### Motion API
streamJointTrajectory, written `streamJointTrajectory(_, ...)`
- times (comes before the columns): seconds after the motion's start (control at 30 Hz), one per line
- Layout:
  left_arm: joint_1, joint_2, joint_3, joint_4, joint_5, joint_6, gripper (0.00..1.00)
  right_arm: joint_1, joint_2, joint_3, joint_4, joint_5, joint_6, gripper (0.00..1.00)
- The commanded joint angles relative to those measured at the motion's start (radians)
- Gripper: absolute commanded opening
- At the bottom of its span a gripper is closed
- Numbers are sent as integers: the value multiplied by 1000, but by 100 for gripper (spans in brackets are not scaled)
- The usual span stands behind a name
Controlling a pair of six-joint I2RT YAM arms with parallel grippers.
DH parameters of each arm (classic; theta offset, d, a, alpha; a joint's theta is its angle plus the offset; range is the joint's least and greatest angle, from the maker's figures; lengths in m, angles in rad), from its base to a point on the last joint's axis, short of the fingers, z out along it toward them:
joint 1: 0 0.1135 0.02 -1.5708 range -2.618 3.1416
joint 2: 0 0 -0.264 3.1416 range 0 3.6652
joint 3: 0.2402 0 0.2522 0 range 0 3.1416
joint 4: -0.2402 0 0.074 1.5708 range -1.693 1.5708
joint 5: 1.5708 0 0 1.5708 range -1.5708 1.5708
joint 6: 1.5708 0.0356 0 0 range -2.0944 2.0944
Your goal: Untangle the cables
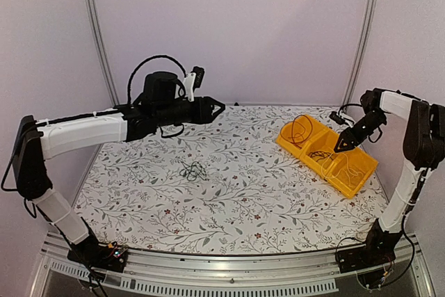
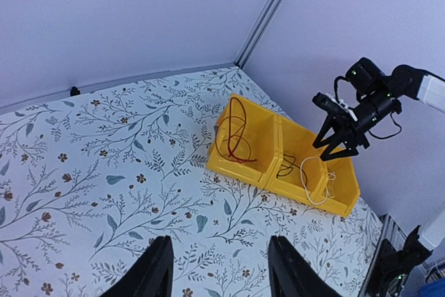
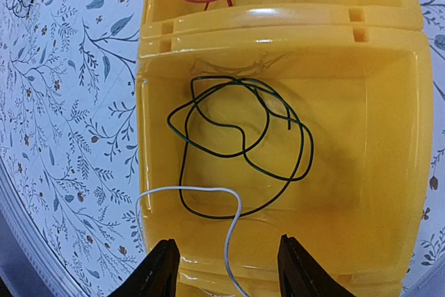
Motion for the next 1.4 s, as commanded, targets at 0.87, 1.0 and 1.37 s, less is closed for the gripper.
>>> streamJointTrajectory(0.87,11,-74,-76,34,-42,-48,46,42,89,87,-122,15,-32,6)
streamJointTrajectory(1.0,12,-70,-79,38,-43,-39,46,42,19,92,-165,14,-60,2)
streamJointTrajectory(1.37,13,-37,-101,75,-7,-61,46,5,-252,-127,-154,205,-225,0)
